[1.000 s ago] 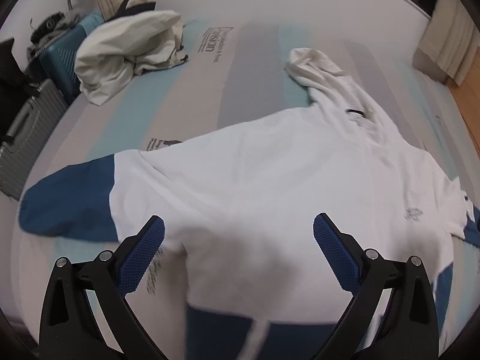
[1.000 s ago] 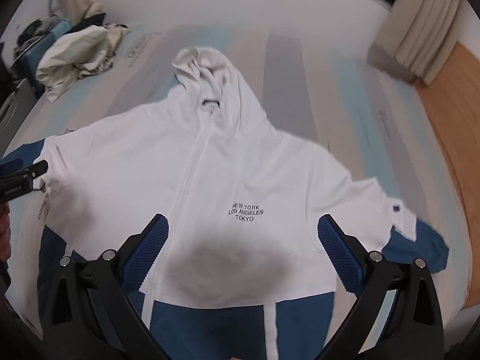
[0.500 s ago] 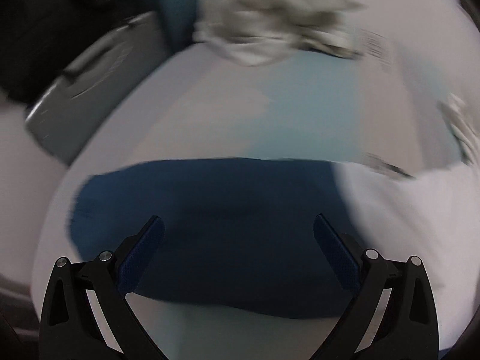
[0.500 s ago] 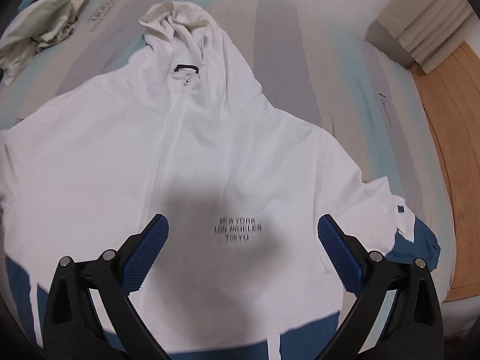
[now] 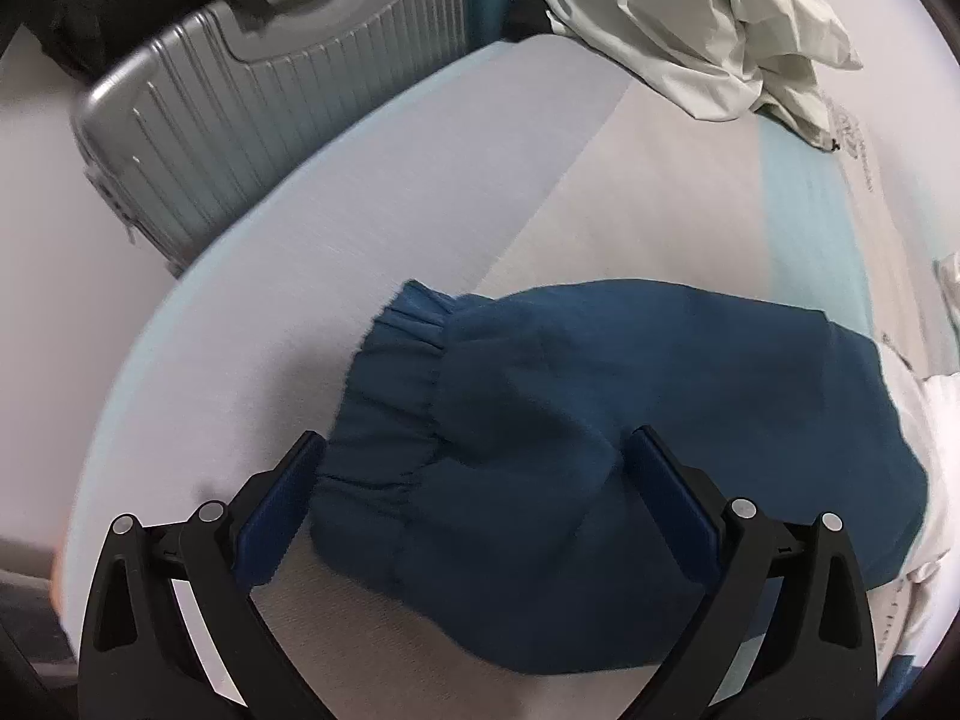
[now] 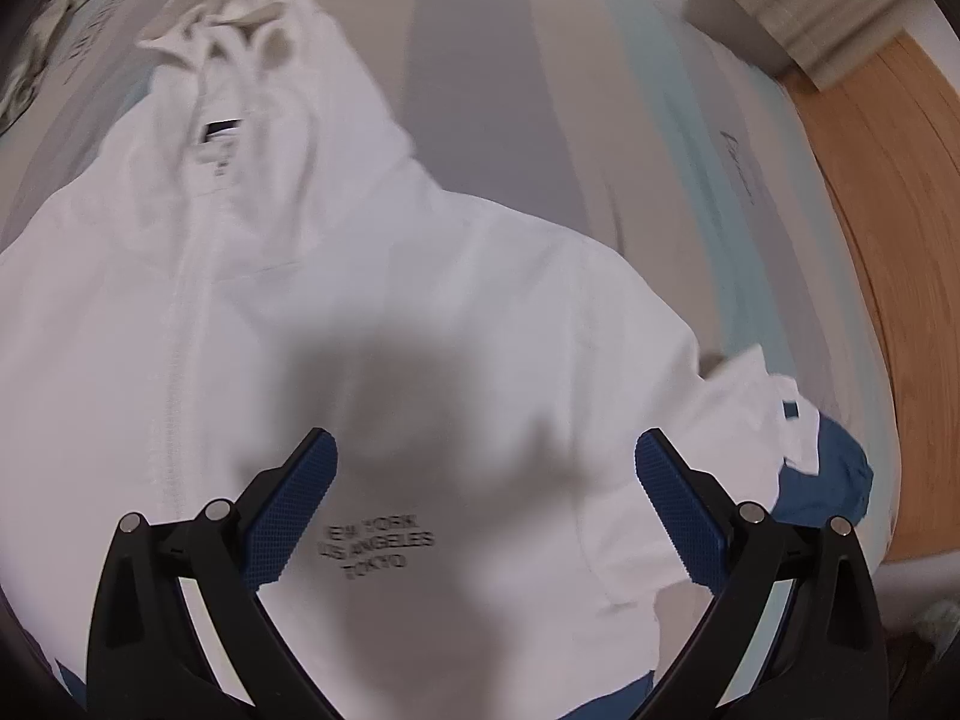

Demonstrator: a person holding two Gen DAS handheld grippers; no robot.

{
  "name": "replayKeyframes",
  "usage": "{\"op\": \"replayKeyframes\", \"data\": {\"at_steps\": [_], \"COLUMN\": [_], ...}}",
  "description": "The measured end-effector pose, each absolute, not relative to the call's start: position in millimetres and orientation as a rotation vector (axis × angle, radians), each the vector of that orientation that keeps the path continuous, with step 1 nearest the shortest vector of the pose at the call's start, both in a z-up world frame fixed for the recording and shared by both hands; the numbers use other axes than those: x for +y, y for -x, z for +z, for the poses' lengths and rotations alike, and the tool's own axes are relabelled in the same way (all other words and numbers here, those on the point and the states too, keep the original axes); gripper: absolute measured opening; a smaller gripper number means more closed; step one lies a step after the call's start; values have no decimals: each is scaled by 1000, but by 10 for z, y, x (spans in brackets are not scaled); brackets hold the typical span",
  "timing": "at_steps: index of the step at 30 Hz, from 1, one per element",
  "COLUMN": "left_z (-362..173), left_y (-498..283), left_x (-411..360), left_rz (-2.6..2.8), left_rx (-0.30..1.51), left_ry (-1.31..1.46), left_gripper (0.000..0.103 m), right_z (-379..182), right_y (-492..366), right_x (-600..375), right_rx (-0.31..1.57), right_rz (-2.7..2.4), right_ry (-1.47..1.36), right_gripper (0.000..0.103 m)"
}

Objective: Fold large clothes
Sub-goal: 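Close the left gripper on the blue sleeve cuff, then carry the sleeve across the jacket body and open the left gripper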

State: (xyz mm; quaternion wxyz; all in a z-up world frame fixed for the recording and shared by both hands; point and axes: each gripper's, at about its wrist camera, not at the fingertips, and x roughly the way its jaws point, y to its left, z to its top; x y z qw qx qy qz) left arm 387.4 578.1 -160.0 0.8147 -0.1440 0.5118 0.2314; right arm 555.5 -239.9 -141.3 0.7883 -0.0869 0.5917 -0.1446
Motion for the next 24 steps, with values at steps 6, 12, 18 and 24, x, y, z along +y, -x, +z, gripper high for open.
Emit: {"op": "replayKeyframes", "data": {"at_steps": [6, 12, 18, 24], "left_z": [-1637, -1468, -968, -730], "left_y": [-3862, -3912, -4051, -4279], "left_x": [5809, 5577, 5012, 4098], "left_rz": [497, 507, 492, 535], "left_rx": [1086, 1093, 1012, 1030], "left_ry": [361, 303, 279, 198], "left_gripper": [57, 29, 29, 29], "right_z": [-1488, -1589, -1536, -1466], "right_y": [-5521, -5489, -5442, -5393], "right_x": [-2669, -2862, -3081, -3440], "right_rx": [1293, 1292, 1269, 1230], "right_rz": [-341, -342, -327, -351], "right_ry": [152, 126, 107, 80], "right_gripper": [96, 96, 96, 96]}}
